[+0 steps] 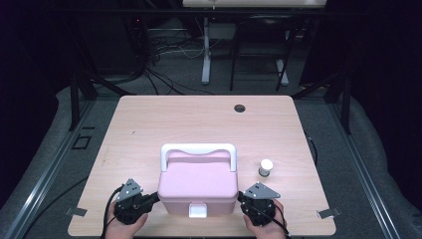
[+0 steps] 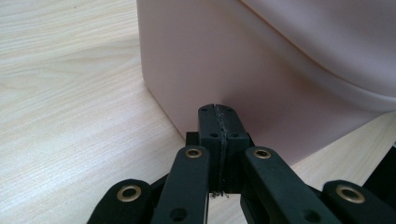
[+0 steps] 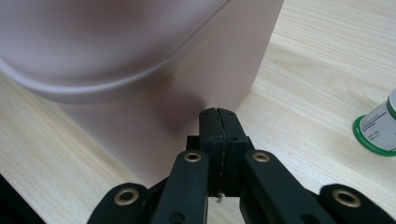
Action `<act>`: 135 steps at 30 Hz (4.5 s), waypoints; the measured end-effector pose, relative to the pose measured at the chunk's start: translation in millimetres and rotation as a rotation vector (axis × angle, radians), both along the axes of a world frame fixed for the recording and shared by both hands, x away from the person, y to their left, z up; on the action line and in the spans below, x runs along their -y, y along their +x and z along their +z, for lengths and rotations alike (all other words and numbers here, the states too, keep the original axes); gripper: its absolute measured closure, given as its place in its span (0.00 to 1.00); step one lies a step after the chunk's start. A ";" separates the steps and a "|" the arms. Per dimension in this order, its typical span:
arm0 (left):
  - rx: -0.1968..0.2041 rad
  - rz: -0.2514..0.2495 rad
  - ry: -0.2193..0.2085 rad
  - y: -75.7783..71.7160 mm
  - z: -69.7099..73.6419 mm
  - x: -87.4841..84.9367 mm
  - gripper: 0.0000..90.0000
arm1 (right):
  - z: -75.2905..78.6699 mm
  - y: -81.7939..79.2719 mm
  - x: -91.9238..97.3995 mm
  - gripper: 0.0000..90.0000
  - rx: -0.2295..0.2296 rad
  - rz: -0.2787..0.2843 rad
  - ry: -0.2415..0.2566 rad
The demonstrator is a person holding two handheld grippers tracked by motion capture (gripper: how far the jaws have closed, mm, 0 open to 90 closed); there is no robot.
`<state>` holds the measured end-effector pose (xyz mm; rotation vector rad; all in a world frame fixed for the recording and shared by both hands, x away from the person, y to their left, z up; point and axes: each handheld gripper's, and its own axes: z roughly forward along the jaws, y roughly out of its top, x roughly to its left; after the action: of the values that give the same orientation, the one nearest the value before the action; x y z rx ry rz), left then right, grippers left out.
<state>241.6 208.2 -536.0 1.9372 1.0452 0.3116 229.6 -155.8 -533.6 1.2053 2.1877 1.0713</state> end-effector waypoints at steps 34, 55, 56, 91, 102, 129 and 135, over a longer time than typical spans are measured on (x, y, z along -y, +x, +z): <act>-0.026 -0.007 -0.072 2.9 6.2 -16.0 0.74 | 9.1 0.5 20.8 0.67 0.023 0.058 0.037; -0.005 -0.045 -0.110 17.4 58.8 -22.8 0.65 | 67.2 9.2 34.5 0.65 0.026 0.135 0.068; -0.004 -0.047 -0.111 18.1 61.2 -22.3 0.65 | 69.2 10.0 34.4 0.66 0.028 0.135 0.073; -0.016 -0.085 -0.144 61.4 88.3 2.5 0.55 | 90.8 53.9 17.2 0.66 0.021 0.149 0.202; -0.010 -0.111 -0.125 58.0 79.4 7.6 0.65 | 80.0 55.0 13.7 0.70 -0.001 0.176 0.221; 0.018 -0.103 -0.135 47.2 82.0 0.8 0.82 | 85.0 45.4 11.5 0.82 0.024 0.197 0.222; 0.049 -0.098 -0.158 46.7 84.5 -1.9 0.81 | 89.3 43.1 11.2 0.82 0.039 0.197 0.240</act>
<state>288.3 210.1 -451.5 1.8226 0.9122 0.2135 272.7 -167.0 -444.3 1.0693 2.2319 1.4613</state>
